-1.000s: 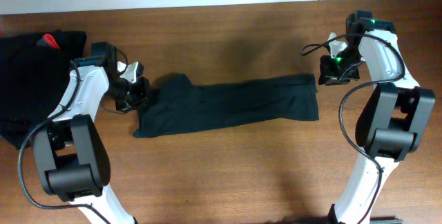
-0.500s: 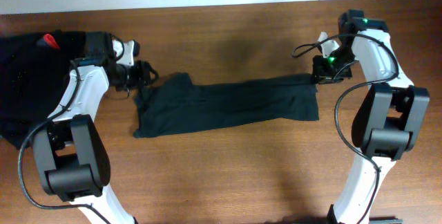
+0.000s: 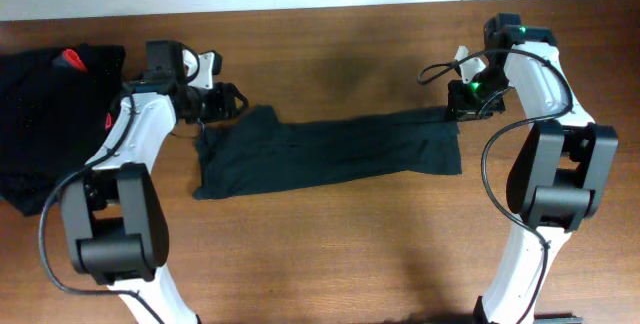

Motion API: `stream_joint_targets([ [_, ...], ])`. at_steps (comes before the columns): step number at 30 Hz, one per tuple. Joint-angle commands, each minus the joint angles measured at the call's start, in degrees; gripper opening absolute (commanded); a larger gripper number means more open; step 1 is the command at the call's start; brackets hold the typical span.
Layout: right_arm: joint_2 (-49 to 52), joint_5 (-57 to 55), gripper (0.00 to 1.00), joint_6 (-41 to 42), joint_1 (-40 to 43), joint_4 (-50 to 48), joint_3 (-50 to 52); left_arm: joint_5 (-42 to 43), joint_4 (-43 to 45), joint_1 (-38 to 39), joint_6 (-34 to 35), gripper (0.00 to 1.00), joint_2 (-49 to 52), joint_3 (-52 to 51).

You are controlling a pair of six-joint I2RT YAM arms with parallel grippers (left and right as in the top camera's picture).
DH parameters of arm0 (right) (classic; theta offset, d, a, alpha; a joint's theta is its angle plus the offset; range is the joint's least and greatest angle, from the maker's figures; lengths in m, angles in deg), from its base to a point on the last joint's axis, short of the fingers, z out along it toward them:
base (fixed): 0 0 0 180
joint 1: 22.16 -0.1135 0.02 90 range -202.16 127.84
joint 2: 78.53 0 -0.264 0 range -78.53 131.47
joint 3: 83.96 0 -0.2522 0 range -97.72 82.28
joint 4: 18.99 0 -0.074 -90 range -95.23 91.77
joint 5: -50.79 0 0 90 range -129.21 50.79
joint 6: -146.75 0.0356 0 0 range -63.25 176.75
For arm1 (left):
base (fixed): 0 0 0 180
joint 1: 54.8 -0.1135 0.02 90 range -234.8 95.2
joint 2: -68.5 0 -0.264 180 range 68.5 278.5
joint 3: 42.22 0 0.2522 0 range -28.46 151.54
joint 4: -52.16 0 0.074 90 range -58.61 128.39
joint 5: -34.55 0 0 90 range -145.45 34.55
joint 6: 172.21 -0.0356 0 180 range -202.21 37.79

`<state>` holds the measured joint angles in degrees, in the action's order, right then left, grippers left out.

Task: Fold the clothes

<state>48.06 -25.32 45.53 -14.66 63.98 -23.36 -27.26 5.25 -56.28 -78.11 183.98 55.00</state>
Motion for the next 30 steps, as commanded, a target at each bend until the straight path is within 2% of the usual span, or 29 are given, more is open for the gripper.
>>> stream_joint_targets([
  [1, -2.47, 0.90, 0.27, -0.81, 0.00, 0.04, 0.00, 0.96, -1.31, 0.74, 0.37, 0.54, 2.97, 0.70],
  [7, -2.47, 0.90, 0.27, -0.81, 0.00, 0.04, 0.00, 0.96, -2.43, 0.85, 0.35, 0.53, 4.31, 0.70],
  [9, -2.47, 0.90, 0.27, -0.81, 0.00, 0.07, 0.00, 1.01, -2.45, 0.85, 0.37, 0.37, 4.70, 0.70],
  [10, -2.47, 0.90, 0.27, -0.81, 0.00, 0.07, 0.00, 1.03, -2.38, 0.85, 0.37, 0.23, 4.70, 0.70],
  [12, -2.47, 0.90, 0.27, -0.81, 0.00, 0.07, 0.00, 1.84, -2.01, 0.85, 0.35, 0.07, 4.70, 0.70],
  [13, -2.47, 0.90, 0.27, -0.81, 0.00, 0.07, 0.00, 3.15, -1.73, 0.85, 0.35, 0.03, 4.70, 0.70],
  [19, -2.47, 0.87, 0.26, -0.81, 0.00, 0.24, 0.00, 8.66, -3.15, 0.83, 0.07, 0.01, 4.57, 0.70],
  [21, -2.47, 0.63, 0.27, -0.81, 0.00, 0.37, 0.00, 13.25, -5.27, 0.85, -2.10, 0.00, 4.17, 0.72],
  [23, -2.47, 0.48, 0.27, -0.81, 0.00, 0.44, 0.00, 18.16, -12.35, 0.83, -9.09, 0.01, 3.15, 0.72],
  [27, -2.47, 0.48, 0.27, -0.81, 0.00, 0.42, 0.00, 14.10, -25.38, 0.70, -20.72, 0.01, 2.27, 0.72],
  [30, -2.47, 0.50, 0.27, -0.81, 0.00, 0.42, 0.00, 5.29, -30.40, 0.57, -21.35, 0.00, 2.27, 0.70],
])
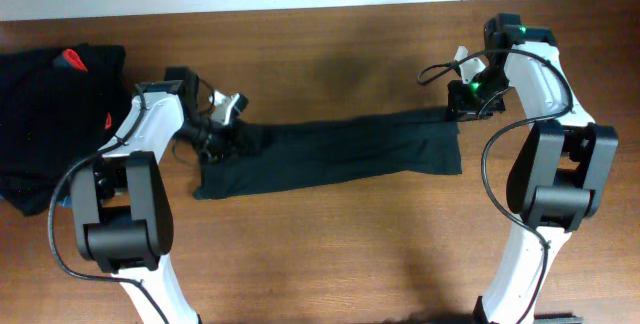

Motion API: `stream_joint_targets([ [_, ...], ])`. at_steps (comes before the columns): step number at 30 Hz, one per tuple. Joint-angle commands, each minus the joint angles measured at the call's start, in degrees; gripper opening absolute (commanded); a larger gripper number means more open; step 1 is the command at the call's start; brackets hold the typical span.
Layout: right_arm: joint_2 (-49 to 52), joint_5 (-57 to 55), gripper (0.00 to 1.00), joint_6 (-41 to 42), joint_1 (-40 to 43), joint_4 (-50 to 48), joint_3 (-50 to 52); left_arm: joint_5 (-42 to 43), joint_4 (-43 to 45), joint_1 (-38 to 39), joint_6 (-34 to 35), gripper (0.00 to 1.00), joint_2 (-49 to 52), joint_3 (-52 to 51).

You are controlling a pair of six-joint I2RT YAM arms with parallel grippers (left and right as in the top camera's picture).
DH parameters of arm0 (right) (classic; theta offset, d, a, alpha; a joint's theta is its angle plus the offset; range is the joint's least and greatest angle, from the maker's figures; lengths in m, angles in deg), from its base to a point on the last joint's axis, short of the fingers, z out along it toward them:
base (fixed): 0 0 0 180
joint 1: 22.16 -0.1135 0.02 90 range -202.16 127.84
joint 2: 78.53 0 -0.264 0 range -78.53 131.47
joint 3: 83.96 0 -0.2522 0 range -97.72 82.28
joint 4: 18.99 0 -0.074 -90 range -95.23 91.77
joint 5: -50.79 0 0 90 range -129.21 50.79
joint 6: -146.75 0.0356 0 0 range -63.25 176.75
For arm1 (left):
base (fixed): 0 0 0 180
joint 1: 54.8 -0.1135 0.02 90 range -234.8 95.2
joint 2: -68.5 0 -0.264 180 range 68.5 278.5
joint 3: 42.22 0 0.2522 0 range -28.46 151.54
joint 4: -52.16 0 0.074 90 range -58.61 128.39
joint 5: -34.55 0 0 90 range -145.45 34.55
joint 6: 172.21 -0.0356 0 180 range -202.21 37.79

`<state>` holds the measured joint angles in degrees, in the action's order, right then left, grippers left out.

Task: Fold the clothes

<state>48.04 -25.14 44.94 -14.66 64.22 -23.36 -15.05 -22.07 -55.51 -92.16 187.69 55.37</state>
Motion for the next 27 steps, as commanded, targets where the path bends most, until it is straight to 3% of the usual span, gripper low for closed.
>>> stream_joint_targets([
  [1, -2.45, 0.31, 0.27, -0.20, 0.00, 0.17, 0.00, -10.51, -4.33, -0.20, -7.30, 0.01, -1.44, 0.33],
  [4, -2.45, 0.33, 0.27, -0.20, 0.00, 0.22, 0.00, -17.79, -5.99, -0.20, -7.28, 0.01, -1.44, 0.33],
  [7, -2.45, 0.33, 0.27, -0.20, 0.00, 0.26, 0.00, -17.73, -5.29, -0.17, -7.28, 0.38, -1.44, 0.33],
  [11, -2.45, 0.33, 0.27, -0.20, 0.00, 0.46, 0.00, -17.73, -5.20, -0.17, -7.28, 0.50, -1.44, 0.33],
  [19, -2.45, 0.33, 0.27, -0.20, 0.00, 0.63, 0.00, -17.05, -4.83, -0.17, -7.26, 0.51, -1.44, 0.33],
  [27, -2.45, 0.39, 0.32, -0.17, -0.02, 2.40, 0.22, -9.20, -3.85, -0.17, -7.26, 0.41, -1.49, 5.07],
])
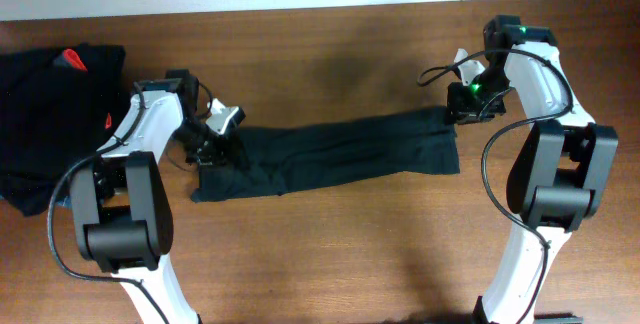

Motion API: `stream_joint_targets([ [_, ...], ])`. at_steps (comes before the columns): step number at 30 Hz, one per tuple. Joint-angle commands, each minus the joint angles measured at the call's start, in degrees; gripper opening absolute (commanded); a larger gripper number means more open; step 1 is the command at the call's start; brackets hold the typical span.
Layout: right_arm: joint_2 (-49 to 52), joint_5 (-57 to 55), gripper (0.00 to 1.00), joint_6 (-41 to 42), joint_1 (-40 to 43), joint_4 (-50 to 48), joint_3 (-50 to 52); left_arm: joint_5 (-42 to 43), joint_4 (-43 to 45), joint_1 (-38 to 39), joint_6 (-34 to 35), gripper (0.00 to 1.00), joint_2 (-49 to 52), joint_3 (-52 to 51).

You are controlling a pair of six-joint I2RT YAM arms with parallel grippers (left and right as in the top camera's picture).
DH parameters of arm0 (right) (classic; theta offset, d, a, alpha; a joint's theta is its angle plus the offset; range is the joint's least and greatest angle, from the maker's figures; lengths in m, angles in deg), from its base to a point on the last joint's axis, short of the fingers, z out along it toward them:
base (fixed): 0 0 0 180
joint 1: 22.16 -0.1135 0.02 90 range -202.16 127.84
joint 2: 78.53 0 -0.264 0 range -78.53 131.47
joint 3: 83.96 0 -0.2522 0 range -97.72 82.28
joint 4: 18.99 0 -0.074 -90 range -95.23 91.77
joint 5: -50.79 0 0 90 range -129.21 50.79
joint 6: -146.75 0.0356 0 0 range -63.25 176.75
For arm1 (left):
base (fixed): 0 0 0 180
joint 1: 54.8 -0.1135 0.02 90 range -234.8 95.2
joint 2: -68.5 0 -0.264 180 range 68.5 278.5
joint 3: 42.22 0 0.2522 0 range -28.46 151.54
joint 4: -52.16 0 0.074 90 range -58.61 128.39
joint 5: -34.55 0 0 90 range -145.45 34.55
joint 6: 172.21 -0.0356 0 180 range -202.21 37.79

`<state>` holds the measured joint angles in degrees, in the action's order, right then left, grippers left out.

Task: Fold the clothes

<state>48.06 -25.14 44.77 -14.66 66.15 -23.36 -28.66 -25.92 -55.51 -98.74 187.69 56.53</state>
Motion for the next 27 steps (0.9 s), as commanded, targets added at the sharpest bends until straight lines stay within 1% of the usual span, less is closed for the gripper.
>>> stream_joint_targets([
  [1, -2.47, 0.37, 0.31, 0.00, -0.02, 0.59, 0.42, 4.83, -0.07, -0.17, -0.68, 0.41, -1.49, 4.85],
  [7, -2.47, 0.37, 0.31, 0.00, -0.07, -2.80, 4.55, 6.93, -0.37, -0.17, -0.68, 0.42, -1.49, 9.05],
  [14, -2.45, 0.55, 0.31, 0.00, -0.11, -10.16, 10.69, 6.88, 0.66, -0.07, -0.68, 0.42, -1.49, 9.22],
  [17, -2.45, 0.52, 0.32, -0.02, -0.11, -9.75, 12.50, 6.88, 0.63, -0.02, -0.68, 0.42, -1.49, 9.22],
  [21, -2.45, 0.28, 0.32, -0.02, 0.00, -6.64, 14.08, 6.88, 0.63, -0.04, -0.68, 0.42, -1.49, 9.22],
  [24, -2.45, 0.11, 0.32, -0.02, 0.00, -6.82, 14.36, 6.88, 0.63, -0.02, -0.68, 0.43, -1.49, 9.22],
  [26, -2.45, -1.07, 0.34, 0.00, 0.00, -7.54, 14.36, 6.73, 0.24, -0.02, -0.68, 0.43, -1.49, 9.11],
  [27, -2.45, -1.25, 0.37, 0.00, 0.00, -7.69, 14.36, 6.21, -0.11, -0.02, -0.68, 0.43, -1.49, 9.01],
])
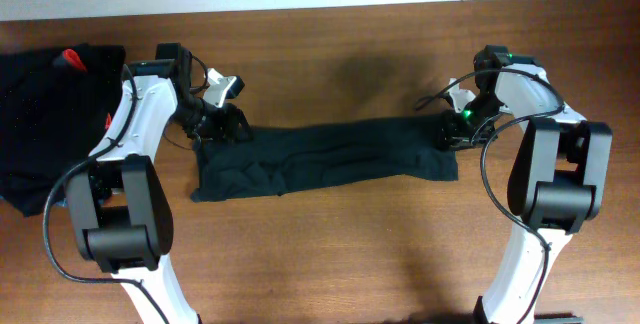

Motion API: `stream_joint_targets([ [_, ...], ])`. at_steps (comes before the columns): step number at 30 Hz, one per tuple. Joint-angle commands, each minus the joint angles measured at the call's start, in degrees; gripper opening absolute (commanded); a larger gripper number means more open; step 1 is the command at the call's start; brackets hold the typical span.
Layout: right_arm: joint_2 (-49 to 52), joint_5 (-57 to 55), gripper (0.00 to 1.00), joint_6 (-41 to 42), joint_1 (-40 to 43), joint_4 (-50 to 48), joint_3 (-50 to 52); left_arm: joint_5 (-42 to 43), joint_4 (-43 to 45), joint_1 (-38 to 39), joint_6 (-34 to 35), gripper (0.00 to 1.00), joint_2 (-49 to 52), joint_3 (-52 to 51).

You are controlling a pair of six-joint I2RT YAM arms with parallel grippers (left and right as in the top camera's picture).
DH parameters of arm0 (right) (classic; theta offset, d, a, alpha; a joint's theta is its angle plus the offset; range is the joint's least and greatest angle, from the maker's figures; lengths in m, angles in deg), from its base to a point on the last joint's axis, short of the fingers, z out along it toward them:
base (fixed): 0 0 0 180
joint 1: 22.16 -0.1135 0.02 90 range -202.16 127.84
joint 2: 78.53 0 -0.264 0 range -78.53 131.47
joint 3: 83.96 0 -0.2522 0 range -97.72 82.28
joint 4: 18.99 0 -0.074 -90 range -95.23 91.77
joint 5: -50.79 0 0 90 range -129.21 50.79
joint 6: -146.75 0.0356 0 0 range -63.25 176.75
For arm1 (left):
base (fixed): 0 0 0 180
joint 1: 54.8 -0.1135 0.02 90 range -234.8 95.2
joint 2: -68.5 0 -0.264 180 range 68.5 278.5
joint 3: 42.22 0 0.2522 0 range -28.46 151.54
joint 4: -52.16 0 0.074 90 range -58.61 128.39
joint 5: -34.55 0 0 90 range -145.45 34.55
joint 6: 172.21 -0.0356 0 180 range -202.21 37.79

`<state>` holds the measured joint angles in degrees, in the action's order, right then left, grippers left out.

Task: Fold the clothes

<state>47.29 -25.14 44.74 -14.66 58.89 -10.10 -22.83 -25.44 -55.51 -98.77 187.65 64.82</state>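
Note:
A dark green garment lies flat as a long strip across the middle of the table. My left gripper sits low at the strip's upper left corner; the overhead view does not show how its jaws stand. My right gripper is down on the strip's right end, just below its top edge, and appears shut on the cloth there. The strip's left end is wrinkled.
A heap of black clothes with a red tag lies at the table's left edge, just behind my left arm. Bare wooden table stretches in front of the garment. A pale wall edge runs along the back.
My left gripper went from the strip's left end back up to its upper left corner. My right gripper shifted toward the front and slightly left, and the strip's right end now sits a little lower.
At first the left gripper held a raised flap at the upper left corner, the right gripper at the upper right corner. The left then stood further in over the cloth, then lower on the left end. Now the flap is gone and the strip lies narrower and flatter.

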Motion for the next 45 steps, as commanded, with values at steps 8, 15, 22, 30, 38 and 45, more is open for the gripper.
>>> stream_joint_targets([
  [8, -1.70, -7.17, 0.40, 0.55, 0.09, -2.47, 1.09, -5.81, -2.86, -0.20, -0.22, 0.49, -1.44, 0.52],
  [15, -1.75, -3.48, 0.49, 2.16, 1.70, -2.47, 0.22, -5.88, -2.64, -0.20, -0.17, 0.51, -1.44, 0.52],
  [22, -1.81, 8.15, 0.72, 2.14, 5.49, 0.70, -2.16, -5.88, -2.62, -0.20, -0.17, 0.53, -1.44, 0.52],
  [30, -1.70, 8.26, 0.83, 1.31, 6.78, 3.26, -0.79, -5.88, -2.62, -0.17, -0.17, 0.53, -1.44, 0.52],
  [38, -1.68, 8.68, 0.83, 1.53, 3.89, -3.39, 5.49, -5.88, -2.64, -0.17, -0.17, 0.53, -1.44, 0.52],
  [45, -1.68, 8.68, 0.40, 2.01, 2.08, -7.89, 7.69, -5.86, -2.67, -0.17, -0.17, 0.53, -1.44, 0.52],
])
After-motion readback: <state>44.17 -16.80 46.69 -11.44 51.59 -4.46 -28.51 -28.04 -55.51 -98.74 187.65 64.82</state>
